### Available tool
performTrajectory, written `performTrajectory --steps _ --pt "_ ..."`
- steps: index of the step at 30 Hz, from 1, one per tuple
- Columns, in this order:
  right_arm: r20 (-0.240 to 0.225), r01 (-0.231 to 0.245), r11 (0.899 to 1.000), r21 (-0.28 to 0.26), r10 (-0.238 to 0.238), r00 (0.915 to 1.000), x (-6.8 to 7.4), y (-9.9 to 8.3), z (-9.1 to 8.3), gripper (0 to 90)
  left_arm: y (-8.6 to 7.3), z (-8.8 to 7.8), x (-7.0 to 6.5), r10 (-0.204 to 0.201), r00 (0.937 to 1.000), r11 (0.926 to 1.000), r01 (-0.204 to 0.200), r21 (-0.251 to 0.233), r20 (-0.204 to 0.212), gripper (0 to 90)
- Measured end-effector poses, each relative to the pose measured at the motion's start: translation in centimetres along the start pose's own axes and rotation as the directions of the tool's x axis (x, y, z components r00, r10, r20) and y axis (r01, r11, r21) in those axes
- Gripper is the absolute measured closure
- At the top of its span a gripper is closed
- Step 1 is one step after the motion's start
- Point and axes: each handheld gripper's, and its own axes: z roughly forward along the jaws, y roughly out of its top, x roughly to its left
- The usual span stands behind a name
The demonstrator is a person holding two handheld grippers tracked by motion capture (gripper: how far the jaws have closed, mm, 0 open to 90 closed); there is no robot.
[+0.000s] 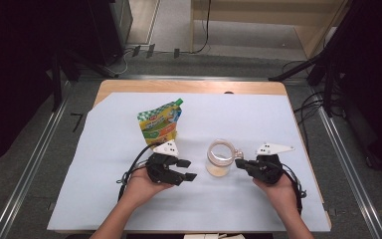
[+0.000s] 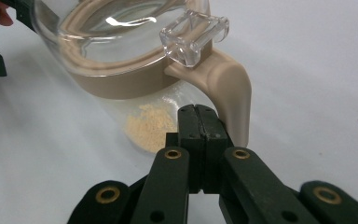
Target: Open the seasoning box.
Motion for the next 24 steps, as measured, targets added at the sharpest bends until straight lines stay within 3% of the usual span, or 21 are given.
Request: performTrajectory --steps 8,12,14,16,19,22,24 --pt "-0.007 0.001 1.0 0.014 -0.001 1.0 -1.3 0.7 0.2 90.0 1.3 0.8 0.5 0.004 0.9993 0.9992 -0.006 0.04 0.038 43.8" --pt "-0.024 -0.01 1.0 0.011 0.01 0.9997 -1.2 0.9 -0.7 90.0 1.9 0.8 0.7 0.003 0.9988 0.9997 -0.005 0.025 0.049 40.7" --pt "-0.008 -0.015 1.0 0.006 0.015 0.9998 -1.2 1.1 -1.9 90.0 2.7 0.8 0.9 -0.016 0.9978 0.9997 0.015 0.019 0.064 39.2" --pt "0.003 -0.02 1.0 -0.005 0.02 0.9998 -1.4 1.0 -2.5 90.0 3.2 0.8 1.1 -0.004 0.996 0.9995 0.001 0.032 0.089 35.3" --pt "0.035 -0.031 0.999 -0.012 0.032 0.9989 -2.1 0.9 -3.1 90.0 3.9 1.0 1.1 0.009 0.9968 0.999 -0.013 0.042 0.079 34.4" --pt "0.054 -0.041 0.999 -0.004 0.041 0.9977 -2.5 0.8 -3.0 90.0 4.3 1.2 1.2 0.017 0.9973 0.9989 -0.02 0.042 0.071 34.0" --pt "0.07 -0.048 0.999 0.015 0.047 0.9965 -2.8 0.7 -1.9 90.0 4.7 1.8 1.6 0.018 0.9974 0.9986 -0.021 0.049 0.069 33.0"
